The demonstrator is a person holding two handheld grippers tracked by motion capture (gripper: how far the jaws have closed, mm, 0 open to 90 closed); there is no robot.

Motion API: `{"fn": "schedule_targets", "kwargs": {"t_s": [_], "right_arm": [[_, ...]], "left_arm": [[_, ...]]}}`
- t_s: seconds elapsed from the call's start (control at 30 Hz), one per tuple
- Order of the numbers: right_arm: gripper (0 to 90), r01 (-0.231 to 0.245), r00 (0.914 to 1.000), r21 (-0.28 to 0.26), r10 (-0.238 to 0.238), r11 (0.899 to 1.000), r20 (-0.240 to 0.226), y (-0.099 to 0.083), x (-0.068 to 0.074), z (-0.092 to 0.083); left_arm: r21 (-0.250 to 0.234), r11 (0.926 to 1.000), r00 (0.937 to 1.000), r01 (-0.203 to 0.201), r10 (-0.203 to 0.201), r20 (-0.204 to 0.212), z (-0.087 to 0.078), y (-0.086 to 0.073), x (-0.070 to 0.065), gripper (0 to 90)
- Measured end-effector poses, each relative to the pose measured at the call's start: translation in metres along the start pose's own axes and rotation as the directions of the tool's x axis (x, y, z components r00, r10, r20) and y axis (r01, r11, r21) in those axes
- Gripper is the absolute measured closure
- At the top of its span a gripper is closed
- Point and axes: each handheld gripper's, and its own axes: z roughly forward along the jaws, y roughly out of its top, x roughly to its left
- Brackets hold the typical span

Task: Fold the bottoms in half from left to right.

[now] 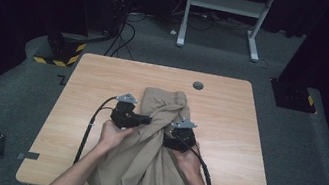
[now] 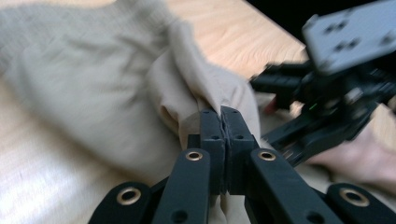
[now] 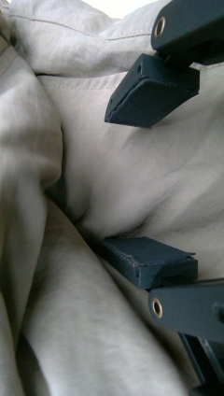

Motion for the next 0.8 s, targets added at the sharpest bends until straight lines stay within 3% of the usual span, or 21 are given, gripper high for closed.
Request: {"fn": "schedule_targets", "kwargs": {"t_s": [0.17, 0.3, 0.37, 0.43, 0.53, 0.67, 0.8], "right_arm": [[33.3, -0.018, 0.9998, 0.003, 0.018, 1.000, 0.004, 0.015, 0.004, 0.016], [33.2, -0.034, 0.9994, 0.008, 0.034, 0.999, -0.010, 0.020, 0.003, 0.022], [33.5, -0.035, 0.9992, 0.009, 0.035, 0.999, -0.017, 0.019, 0.001, 0.020], [33.8, -0.052, 0.9981, 0.010, 0.053, 0.999, -0.030, 0.016, -0.001, 0.014], [34.6, -0.062, 0.9973, -0.018, 0.061, 0.998, -0.041, 0.009, -0.005, -0.003], [34.4, -0.003, 0.9989, -0.012, 0.002, 1.000, -0.048, -0.003, -0.006, -0.024], [34.3, 0.016, 0.9977, -0.015, -0.017, 1.000, -0.065, -0.019, -0.004, -0.040]], "left_arm": [[-0.042, 0.9990, 0.9996, 0.015, -0.014, 0.024, 0.005, 0.014, -0.003, 88.8], [-0.015, 0.9995, 0.9988, 0.028, -0.027, 0.039, 0.018, 0.014, -0.007, 88.6], [0.001, 0.9999, 0.9996, 0.010, -0.010, 0.026, 0.020, 0.011, -0.007, 87.5], [0.001, 1.0000, 0.9997, 0.004, -0.004, 0.022, 0.018, 0.008, -0.007, 81.8], [-0.006, 1.0000, 1.0000, 0.002, -0.002, 0.004, 0.009, 0.004, -0.007, 66.0], [-0.015, 0.9995, 0.9985, -0.029, 0.028, -0.047, -0.007, -0.004, -0.009, 50.6], [-0.003, 0.9996, 0.9980, -0.028, 0.027, -0.057, -0.018, -0.016, -0.008, 45.2]]}}
